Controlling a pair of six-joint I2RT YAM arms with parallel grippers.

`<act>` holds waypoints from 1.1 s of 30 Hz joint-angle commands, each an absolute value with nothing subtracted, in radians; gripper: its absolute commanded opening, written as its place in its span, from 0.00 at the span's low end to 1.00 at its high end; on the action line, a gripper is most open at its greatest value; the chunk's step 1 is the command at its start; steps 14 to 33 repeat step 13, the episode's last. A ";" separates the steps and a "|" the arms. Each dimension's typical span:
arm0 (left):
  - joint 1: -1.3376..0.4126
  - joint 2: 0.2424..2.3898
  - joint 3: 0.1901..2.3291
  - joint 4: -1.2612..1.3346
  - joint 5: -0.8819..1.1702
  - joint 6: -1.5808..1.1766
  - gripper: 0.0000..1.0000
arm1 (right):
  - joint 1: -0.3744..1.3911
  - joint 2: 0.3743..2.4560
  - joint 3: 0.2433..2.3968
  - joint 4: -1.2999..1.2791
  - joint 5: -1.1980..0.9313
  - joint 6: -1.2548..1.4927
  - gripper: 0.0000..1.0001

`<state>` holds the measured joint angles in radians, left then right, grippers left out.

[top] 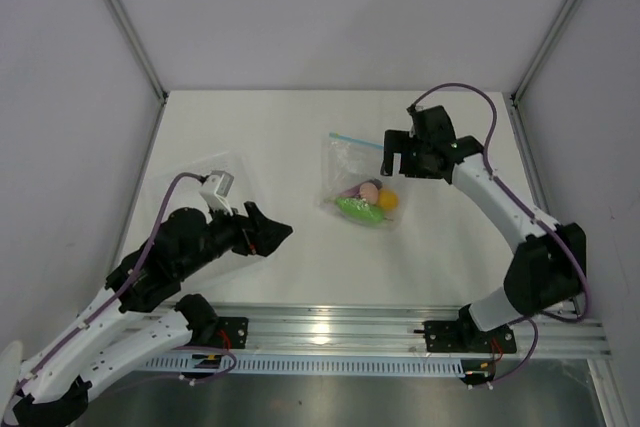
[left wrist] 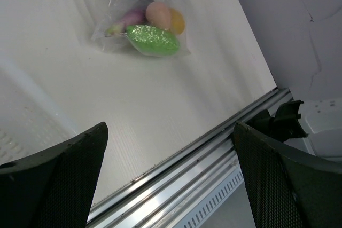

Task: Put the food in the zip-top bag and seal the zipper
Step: Place the zipper food storage bag at the center of the board, then reset both arms

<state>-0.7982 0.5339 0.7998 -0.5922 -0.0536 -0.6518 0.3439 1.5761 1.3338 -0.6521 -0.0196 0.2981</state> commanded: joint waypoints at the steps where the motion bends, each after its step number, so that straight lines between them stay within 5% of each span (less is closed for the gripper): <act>1: -0.792 0.511 0.753 -0.548 -0.123 -0.729 1.00 | 0.416 1.399 1.238 -0.640 0.084 0.362 1.00; 13: -0.792 0.312 0.445 -0.378 -0.140 -0.778 1.00 | 0.557 0.832 0.750 -0.559 0.057 0.546 1.00; 33: -0.792 0.312 0.445 -0.378 -0.140 -0.778 1.00 | 0.557 0.832 0.750 -0.559 0.057 0.546 1.00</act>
